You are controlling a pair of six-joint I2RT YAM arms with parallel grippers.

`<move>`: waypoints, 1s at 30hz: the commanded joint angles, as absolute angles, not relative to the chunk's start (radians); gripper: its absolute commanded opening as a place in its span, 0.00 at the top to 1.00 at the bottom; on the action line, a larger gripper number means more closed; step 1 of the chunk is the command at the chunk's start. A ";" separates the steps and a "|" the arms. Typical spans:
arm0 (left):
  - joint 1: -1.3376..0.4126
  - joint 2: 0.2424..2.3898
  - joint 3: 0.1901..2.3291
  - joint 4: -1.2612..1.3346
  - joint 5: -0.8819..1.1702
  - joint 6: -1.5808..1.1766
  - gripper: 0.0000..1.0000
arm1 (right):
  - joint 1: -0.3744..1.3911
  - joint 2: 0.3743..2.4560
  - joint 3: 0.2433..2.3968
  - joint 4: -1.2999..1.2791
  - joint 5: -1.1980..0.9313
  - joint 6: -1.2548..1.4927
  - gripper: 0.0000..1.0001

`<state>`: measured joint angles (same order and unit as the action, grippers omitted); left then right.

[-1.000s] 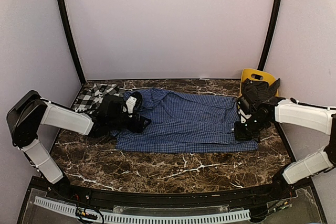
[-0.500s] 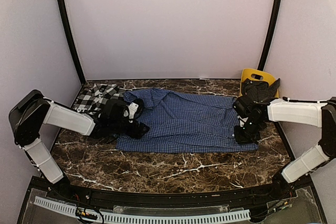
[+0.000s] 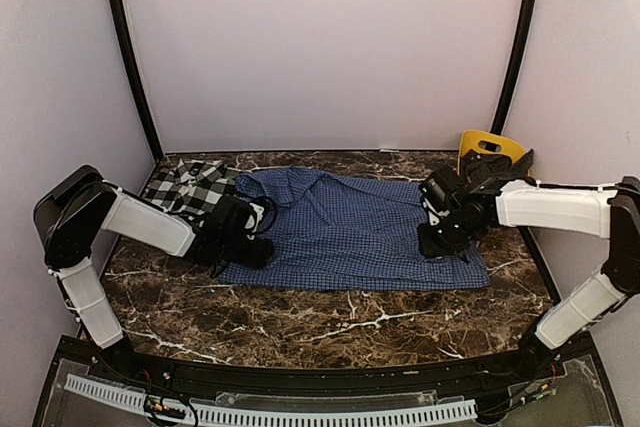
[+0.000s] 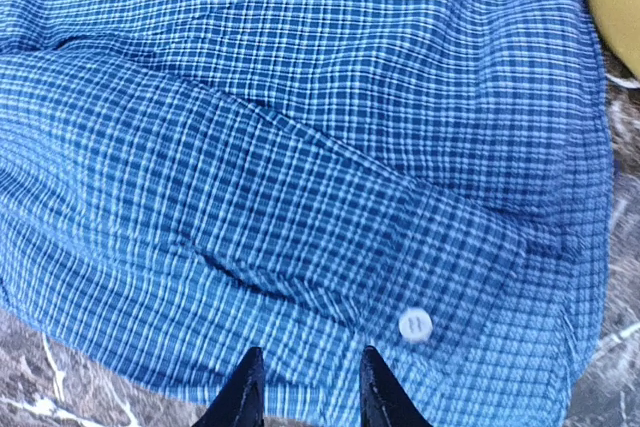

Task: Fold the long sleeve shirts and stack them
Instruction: Smooth out the sleeve of the 1/3-folded shirt.

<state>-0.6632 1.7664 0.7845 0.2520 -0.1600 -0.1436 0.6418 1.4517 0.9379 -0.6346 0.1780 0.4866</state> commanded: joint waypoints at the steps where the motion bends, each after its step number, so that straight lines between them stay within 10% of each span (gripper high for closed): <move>1: -0.662 1.769 0.766 0.190 -0.229 -0.190 0.33 | 0.646 1.545 0.907 -0.502 0.150 0.475 0.71; 30: -0.772 1.302 0.344 -0.033 -0.092 -0.634 0.32 | 0.821 1.426 0.628 -0.669 0.104 0.876 0.71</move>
<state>-0.7498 1.3373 0.4160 0.1539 -0.0952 -0.5438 0.7963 1.4471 0.6834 -0.4316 0.0731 0.7937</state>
